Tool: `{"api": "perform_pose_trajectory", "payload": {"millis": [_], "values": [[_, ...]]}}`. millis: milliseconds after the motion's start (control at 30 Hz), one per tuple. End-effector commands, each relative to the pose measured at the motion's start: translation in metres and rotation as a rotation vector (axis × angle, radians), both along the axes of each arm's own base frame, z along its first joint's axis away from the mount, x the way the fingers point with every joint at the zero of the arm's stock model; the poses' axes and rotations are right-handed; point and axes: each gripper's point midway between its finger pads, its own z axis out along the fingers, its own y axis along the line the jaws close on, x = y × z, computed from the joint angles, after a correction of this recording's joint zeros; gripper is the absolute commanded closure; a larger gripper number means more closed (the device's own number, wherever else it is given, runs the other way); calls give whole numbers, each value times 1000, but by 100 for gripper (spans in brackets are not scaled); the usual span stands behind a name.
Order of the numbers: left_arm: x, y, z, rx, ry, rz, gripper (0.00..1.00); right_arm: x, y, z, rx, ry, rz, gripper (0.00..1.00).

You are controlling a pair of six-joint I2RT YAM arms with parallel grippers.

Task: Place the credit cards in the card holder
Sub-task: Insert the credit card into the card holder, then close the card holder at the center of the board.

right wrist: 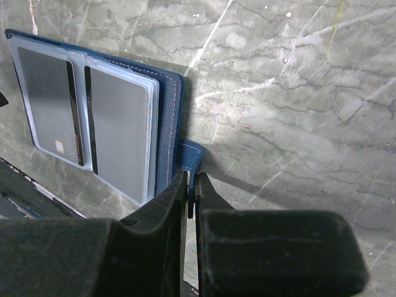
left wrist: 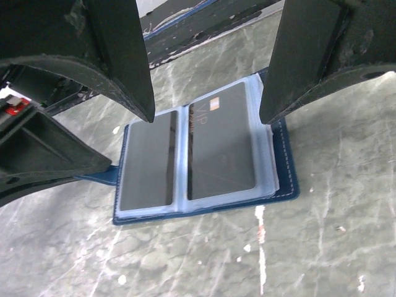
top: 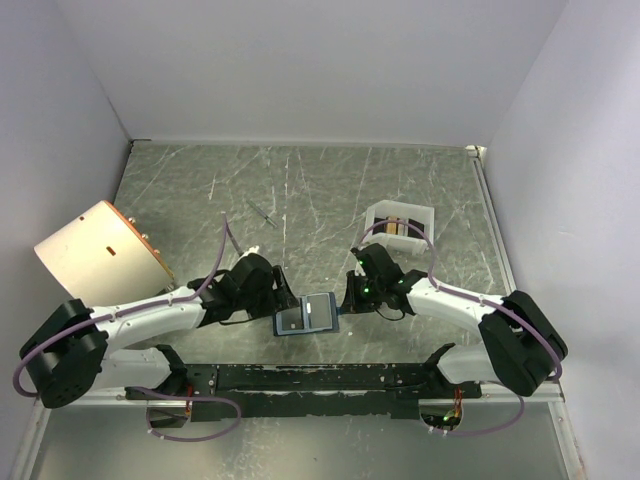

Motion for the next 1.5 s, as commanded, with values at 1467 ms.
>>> {"api": "perform_pose_trajectory", "payload": {"millis": [1467], "values": [[-13, -1, -28, -149, 104, -42, 44, -2, 5, -5, 5, 5, 11, 100]]}}
